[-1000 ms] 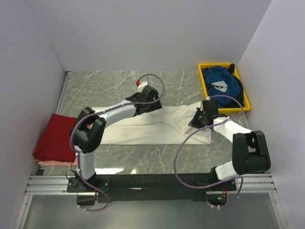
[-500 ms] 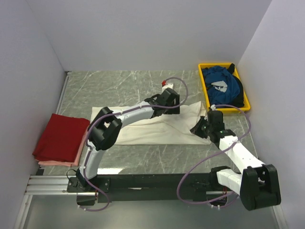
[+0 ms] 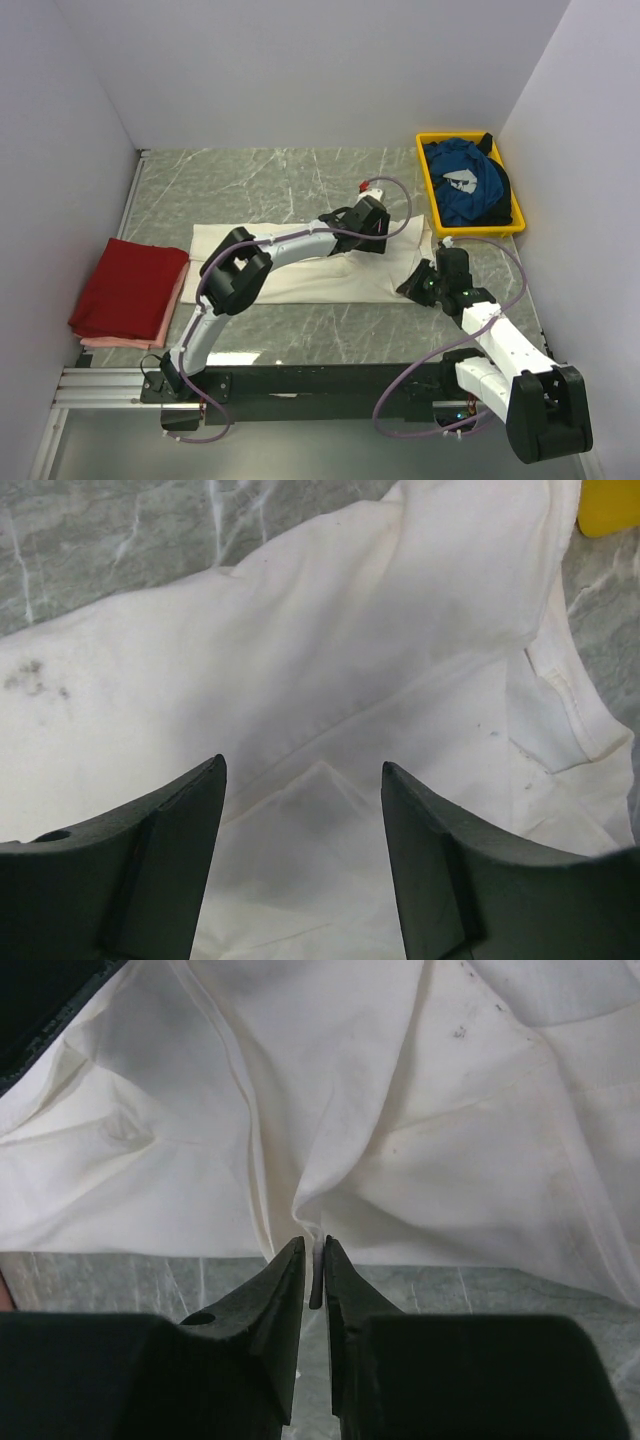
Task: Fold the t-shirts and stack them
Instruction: Fold the tshirt
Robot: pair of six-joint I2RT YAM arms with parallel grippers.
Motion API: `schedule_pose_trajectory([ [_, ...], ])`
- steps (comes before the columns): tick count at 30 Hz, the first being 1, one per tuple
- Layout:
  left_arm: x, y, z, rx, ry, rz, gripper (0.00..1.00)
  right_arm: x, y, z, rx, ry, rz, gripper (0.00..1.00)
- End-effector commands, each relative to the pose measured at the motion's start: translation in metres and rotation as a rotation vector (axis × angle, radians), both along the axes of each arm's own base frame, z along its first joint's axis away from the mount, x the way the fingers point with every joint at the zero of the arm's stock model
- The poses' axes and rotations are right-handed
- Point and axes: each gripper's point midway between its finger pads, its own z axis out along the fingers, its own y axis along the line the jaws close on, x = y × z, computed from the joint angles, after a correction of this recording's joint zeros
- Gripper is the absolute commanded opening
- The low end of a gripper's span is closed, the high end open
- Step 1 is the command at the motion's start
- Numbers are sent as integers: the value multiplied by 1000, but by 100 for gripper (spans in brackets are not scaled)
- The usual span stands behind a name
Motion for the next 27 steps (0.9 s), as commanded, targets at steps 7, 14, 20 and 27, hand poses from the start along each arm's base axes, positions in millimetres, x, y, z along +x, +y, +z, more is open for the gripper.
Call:
schedule_pose_trajectory([
  [7,4,-17,3,75,-70,-36,63,4,6,0,18,-23,8,22],
  [14,3,-17,-4,117,-85,-25,56,3,5,-3,15,-16,6,22],
  [20,0,-15,-1,119,-88,-21,36,3,4,-2,11,-19,6,21],
  [27,-5,-6,9,100,-90,4,19,3,3,-3,8,-16,-1,20],
])
